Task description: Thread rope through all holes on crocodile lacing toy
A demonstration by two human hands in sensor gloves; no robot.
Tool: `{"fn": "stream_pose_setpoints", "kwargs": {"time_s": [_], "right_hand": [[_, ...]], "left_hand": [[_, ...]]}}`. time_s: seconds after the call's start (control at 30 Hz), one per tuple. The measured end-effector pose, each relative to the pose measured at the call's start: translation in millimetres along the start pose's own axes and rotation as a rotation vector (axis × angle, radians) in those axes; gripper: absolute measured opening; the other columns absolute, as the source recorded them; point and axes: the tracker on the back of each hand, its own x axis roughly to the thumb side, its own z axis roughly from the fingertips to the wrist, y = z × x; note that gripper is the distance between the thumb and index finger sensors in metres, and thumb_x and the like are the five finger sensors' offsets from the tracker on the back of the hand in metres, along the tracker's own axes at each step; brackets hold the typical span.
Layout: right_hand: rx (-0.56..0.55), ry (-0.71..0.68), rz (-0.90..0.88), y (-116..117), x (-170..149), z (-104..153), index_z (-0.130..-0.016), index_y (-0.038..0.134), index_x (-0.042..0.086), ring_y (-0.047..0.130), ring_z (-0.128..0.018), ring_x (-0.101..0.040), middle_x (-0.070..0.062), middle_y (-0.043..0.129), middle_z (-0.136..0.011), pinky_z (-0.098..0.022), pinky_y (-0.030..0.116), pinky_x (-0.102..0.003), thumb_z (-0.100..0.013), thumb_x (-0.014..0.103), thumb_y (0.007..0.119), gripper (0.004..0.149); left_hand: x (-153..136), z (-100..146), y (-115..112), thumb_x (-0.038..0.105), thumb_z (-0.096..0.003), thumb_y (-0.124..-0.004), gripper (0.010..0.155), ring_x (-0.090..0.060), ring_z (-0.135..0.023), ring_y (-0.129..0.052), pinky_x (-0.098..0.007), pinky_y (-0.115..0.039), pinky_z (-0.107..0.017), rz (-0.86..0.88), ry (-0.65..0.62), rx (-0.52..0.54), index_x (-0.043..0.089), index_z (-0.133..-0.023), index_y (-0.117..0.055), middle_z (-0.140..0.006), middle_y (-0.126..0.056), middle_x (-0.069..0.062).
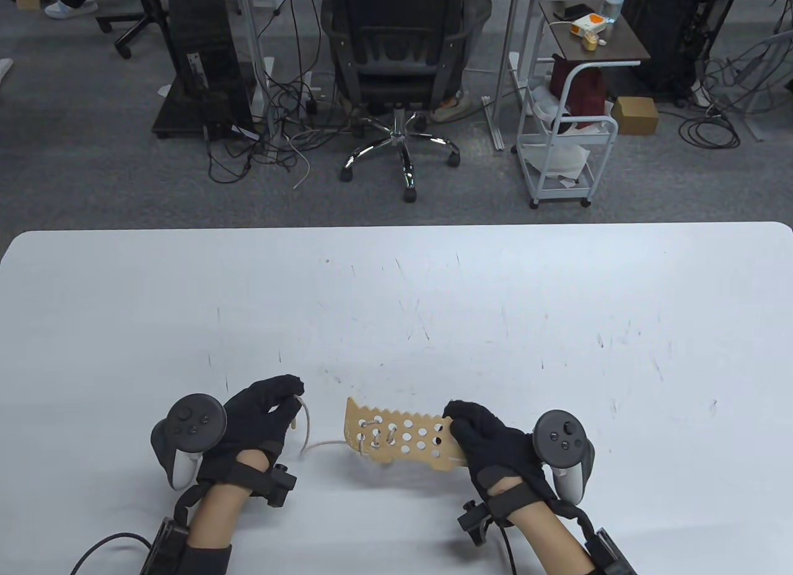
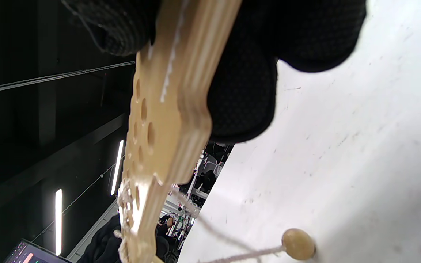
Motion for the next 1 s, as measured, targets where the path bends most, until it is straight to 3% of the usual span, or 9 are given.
{"fn": "stream_pose_setpoints", "kwargs": {"time_s": [0.17,0.47,1.0], "right_hand": [[0.018,-0.011,-0.005,3.4,2.0,1.0,-0.088,0.074,0.015,0.105,-0.043,-0.024,-0.006,0.097,-0.067,-0.041,0.079,-0.045,-0.046,0.034,0.073,0.046],[0.048,-0.034,-0.017,8.5,5.3,2.8,-0.088,0.074,0.015,0.105,-0.043,-0.024,-0.006,0.097,-0.067,-0.041,0.079,-0.045,-0.046,0.034,0.073,0.046],[0.081,-0.062,-0.073,13.8,6.6,4.8,-0.088,0.074,0.015,0.105,-0.043,-0.024,-0.006,0.097,-0.068,-0.041,0.079,-0.045,-0.046,0.034,0.073,0.046]], "left_hand": [[-2.1,-1.7,-5.6,0.039,-0.0389,-0.09,0.043,-0.025,-0.07,-0.096,-0.054,-0.068,-0.069,0.032,0.015,-0.034,0.039,-0.082,-0.089,-0.075,-0.095,0.004],[-6.7,-4.8,-18.6,0.031,-0.0402,-0.086,0.043,-0.027,-0.071,-0.1,-0.055,-0.071,-0.067,0.128,0.061,-0.13,0.031,-0.083,-0.084,-0.077,-0.098,0.002],[-5.7,-5.7,-50.5,0.027,-0.0416,-0.084,0.043,-0.026,-0.074,-0.099,-0.055,-0.07,-0.069,0.478,0.043,-0.426,0.028,-0.085,-0.081,-0.08,-0.096,0.002]]}}
